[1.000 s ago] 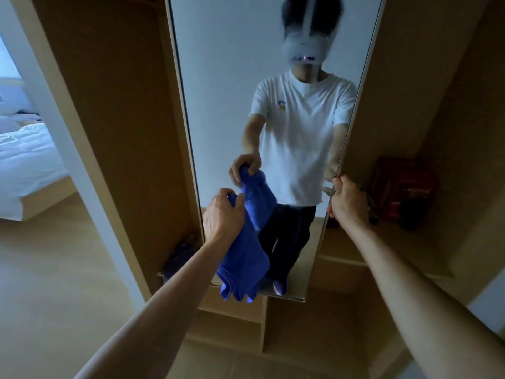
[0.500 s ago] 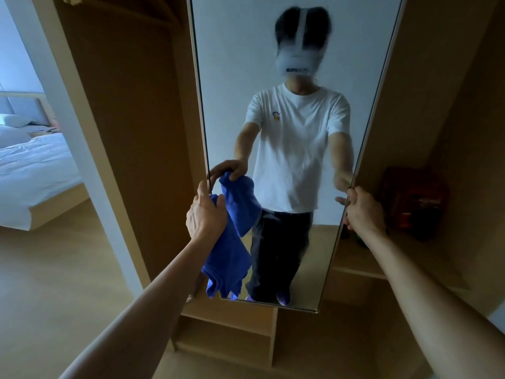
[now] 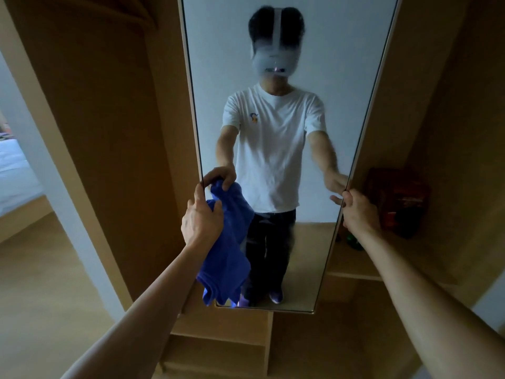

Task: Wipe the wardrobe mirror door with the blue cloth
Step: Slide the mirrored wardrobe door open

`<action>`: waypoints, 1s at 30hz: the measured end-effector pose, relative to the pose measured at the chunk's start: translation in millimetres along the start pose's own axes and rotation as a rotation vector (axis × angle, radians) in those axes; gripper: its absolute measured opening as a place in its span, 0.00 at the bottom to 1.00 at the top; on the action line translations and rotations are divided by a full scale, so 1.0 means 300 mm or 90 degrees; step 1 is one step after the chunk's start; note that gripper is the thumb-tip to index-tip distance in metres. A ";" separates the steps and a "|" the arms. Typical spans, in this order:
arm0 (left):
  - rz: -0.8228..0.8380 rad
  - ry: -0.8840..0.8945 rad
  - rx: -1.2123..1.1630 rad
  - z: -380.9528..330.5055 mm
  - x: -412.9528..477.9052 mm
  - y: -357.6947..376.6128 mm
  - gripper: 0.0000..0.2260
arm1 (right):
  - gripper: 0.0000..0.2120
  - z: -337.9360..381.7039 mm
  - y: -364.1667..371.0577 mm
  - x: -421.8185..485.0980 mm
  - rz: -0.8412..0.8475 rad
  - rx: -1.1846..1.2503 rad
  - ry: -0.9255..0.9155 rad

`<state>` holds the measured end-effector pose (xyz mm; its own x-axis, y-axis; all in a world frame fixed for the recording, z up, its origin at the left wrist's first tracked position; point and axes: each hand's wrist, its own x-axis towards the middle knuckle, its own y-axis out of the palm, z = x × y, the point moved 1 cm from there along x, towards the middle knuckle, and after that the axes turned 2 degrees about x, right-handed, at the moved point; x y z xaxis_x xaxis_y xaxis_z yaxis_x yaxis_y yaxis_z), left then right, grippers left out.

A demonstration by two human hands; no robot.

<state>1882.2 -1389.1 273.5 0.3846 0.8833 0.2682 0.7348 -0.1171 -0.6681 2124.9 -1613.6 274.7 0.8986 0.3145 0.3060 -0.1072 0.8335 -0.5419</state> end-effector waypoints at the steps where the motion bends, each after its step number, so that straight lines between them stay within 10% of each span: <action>1: 0.003 0.004 -0.003 0.002 0.010 0.002 0.26 | 0.17 0.003 0.003 0.007 0.001 -0.011 0.003; 30: -0.068 0.020 -0.213 0.046 0.025 0.044 0.22 | 0.15 0.021 0.025 0.017 0.008 -0.113 0.030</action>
<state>1887.1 -1377.9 257.0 0.3098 0.8843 0.3493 0.9118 -0.1721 -0.3728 2125.9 -1602.9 277.3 0.9168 0.2997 0.2640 -0.0453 0.7347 -0.6769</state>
